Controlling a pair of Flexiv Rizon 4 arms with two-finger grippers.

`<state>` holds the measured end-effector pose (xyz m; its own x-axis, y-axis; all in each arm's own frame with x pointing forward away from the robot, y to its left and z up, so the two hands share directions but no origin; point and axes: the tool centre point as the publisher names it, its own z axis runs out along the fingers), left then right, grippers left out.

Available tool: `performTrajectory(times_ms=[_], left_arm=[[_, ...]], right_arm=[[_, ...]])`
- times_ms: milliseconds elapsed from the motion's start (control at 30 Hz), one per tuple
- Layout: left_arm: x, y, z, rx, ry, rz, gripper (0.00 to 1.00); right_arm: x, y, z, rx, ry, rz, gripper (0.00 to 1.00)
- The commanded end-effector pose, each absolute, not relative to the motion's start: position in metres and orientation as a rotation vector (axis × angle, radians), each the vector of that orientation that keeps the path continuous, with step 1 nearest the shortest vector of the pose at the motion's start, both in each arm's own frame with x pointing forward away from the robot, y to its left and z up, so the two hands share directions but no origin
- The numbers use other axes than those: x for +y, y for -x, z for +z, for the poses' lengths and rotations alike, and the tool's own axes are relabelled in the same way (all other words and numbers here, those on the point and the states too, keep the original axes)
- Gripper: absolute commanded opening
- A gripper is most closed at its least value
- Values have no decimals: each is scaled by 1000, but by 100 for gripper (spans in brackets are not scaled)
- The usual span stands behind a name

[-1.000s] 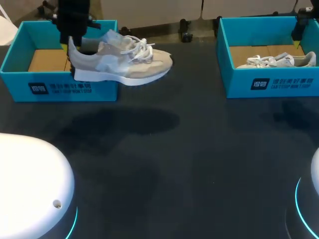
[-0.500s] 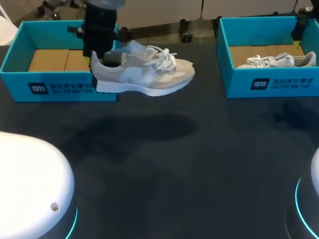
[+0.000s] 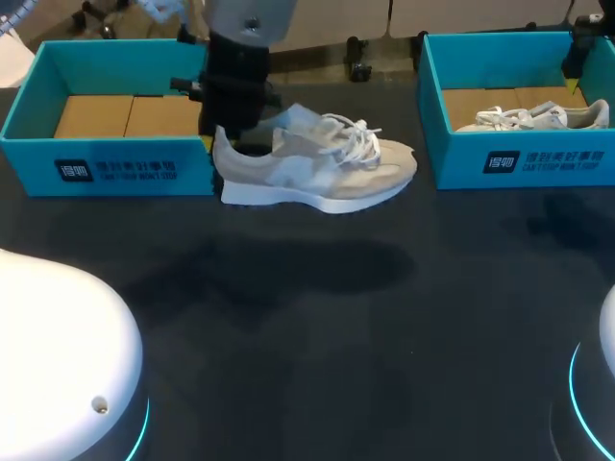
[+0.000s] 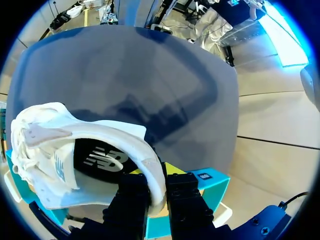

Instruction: Take the shoe out of the shoebox, open the shoe tongue, remove and reinsert the insole, then place the shoe into the shoebox

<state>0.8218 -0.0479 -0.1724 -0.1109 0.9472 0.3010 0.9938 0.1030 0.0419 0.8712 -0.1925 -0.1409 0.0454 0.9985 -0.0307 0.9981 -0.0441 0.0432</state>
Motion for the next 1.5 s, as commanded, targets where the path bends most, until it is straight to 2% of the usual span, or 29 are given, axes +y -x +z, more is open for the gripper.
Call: performTrajectory(times_ms=[33, 767, 1500], left_arm=[[-56, -819, -177, -2166, 1942, -340, 0], [-70, -776, -234, -2177, 1942, -399, 0], [-71, -776, -307, -2240, 1873, -365, 0]], right_arm=[[-192, -872, -141, 2135, -2233, 10, 100], [-192, -872, -141, 2135, -2233, 10, 100], [-192, -872, -141, 2135, -2233, 10, 100]])
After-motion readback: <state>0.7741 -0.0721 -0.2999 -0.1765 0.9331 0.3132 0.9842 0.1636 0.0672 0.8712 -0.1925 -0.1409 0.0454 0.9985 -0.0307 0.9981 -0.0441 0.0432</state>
